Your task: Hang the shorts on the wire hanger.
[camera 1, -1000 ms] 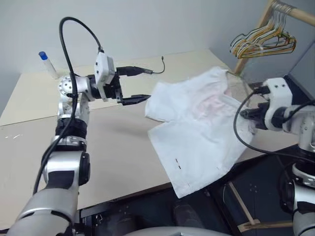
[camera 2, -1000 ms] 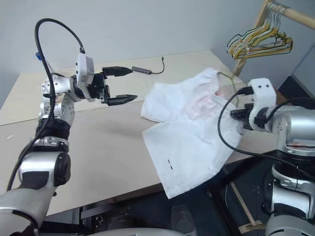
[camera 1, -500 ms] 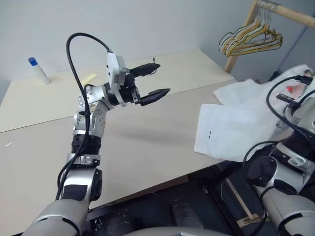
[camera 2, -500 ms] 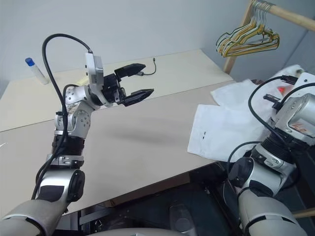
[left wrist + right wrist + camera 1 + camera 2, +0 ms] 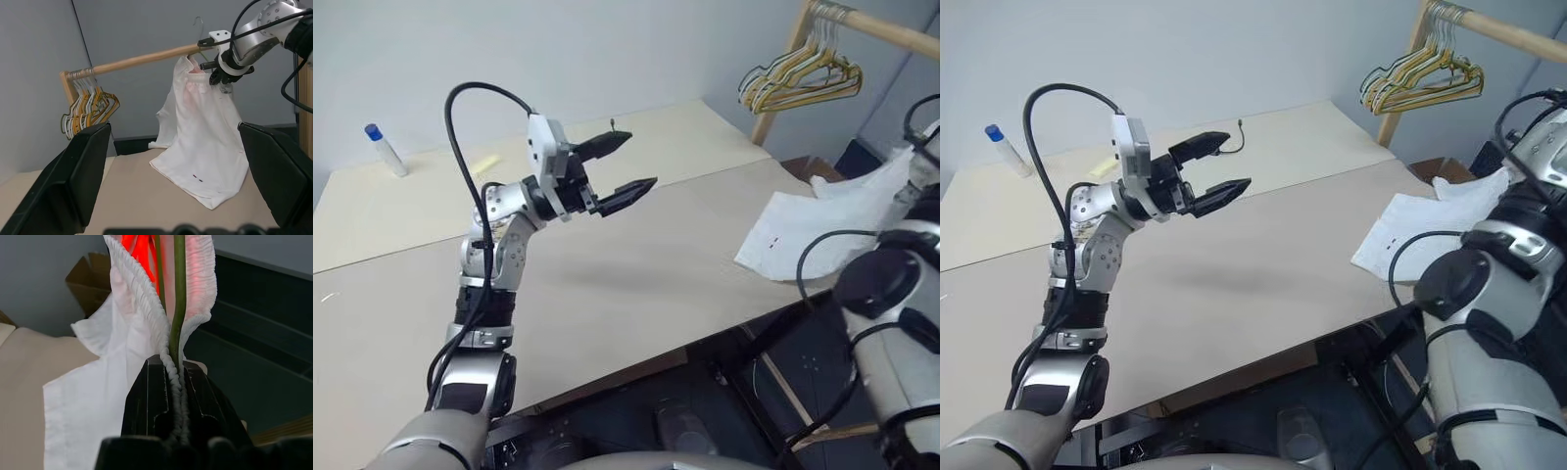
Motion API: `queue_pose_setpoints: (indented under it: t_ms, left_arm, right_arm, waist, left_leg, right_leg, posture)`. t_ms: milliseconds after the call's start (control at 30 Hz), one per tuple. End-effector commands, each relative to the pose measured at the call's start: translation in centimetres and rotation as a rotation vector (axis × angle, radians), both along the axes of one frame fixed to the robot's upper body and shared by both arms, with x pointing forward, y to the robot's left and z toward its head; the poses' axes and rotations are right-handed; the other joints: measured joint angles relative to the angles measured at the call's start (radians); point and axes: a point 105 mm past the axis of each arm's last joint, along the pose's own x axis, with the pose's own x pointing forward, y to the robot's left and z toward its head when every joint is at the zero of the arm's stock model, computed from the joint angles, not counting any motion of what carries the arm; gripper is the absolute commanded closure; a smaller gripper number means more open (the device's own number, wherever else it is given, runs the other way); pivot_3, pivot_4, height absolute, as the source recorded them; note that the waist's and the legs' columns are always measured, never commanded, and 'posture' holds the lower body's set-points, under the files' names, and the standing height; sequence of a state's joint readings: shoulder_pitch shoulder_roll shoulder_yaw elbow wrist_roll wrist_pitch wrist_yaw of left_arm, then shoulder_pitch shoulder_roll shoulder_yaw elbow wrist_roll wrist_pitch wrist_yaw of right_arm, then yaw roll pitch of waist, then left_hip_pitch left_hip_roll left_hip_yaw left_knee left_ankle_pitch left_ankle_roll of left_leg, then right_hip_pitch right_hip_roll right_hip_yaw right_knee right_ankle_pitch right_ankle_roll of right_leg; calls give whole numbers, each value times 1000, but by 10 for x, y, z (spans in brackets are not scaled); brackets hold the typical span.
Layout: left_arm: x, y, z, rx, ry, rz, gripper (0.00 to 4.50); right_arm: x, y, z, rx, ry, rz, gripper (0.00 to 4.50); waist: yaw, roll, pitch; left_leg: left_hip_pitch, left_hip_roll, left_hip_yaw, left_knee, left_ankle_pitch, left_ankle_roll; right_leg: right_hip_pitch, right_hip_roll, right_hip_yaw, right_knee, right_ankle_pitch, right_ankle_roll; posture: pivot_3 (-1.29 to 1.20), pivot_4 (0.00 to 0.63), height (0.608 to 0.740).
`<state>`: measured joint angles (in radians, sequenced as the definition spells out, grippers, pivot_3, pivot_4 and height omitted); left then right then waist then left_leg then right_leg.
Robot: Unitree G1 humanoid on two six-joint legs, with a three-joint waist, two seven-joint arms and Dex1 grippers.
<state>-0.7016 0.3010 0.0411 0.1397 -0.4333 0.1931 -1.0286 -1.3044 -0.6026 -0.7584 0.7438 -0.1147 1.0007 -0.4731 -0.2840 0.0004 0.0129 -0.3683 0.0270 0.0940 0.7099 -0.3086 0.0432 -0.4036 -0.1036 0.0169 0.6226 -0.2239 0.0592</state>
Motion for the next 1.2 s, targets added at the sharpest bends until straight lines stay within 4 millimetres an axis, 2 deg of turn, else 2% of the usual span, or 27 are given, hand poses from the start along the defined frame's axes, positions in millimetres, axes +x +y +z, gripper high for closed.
queue_pose_setpoints:
  t_ms: [33,300,600,900,933,1067,1200]
  left_arm:
    - [-5,-1,11,12,-63,-3,0]
    - [-5,1,15,3,-72,-12,0]
    - [-6,1,11,12,-70,-13,0]
    - [-9,2,12,1,-74,-25,0]
    - [-8,2,12,0,-74,-25,0]
    - [-8,2,12,-2,-73,-27,0]
    - [-8,2,13,0,-76,-29,0]
  right_arm:
    - [4,-11,19,27,-97,-25,4385]
    - [-1,-28,21,80,-144,-53,4385]
    - [1,-25,-14,243,-136,-21,4385]
    - [-3,-31,-28,214,-98,-28,4385]
    - [-4,-33,-29,201,-89,-30,3669]
    - [-7,-37,-31,184,-81,-44,2458]
    - [-8,-39,-31,171,-83,-42,1029]
  waist:
    - [-5,0,0]
    - [-7,3,2]
    - [-5,4,2]
    - [-4,4,2]
    - [-4,4,2]
    - [-3,4,2]
    - [-2,4,2]
  left_leg:
    - [0,0,0,0,0,0]
    - [1,0,1,-3,0,0]
    - [0,0,2,-7,0,0]
    - [0,1,2,-8,0,0]
    - [1,1,2,-8,0,0]
    - [1,1,2,-8,0,0]
    - [1,1,2,-8,0,0]
  right_leg:
    - [0,0,0,0,0,0]
    - [0,0,2,-3,0,0]
    - [1,0,2,-9,1,3]
    - [2,0,2,-10,2,3]
    - [2,0,2,-10,2,3]
    - [2,0,2,-10,2,3]
    - [2,0,2,-11,2,3]
  posture:
    - [-260,0,740]
    - [-257,0,740]
    - [-245,0,740]
    - [-238,0,740]
    - [-238,0,740]
    - [-238,0,740]
    - [-235,0,740]
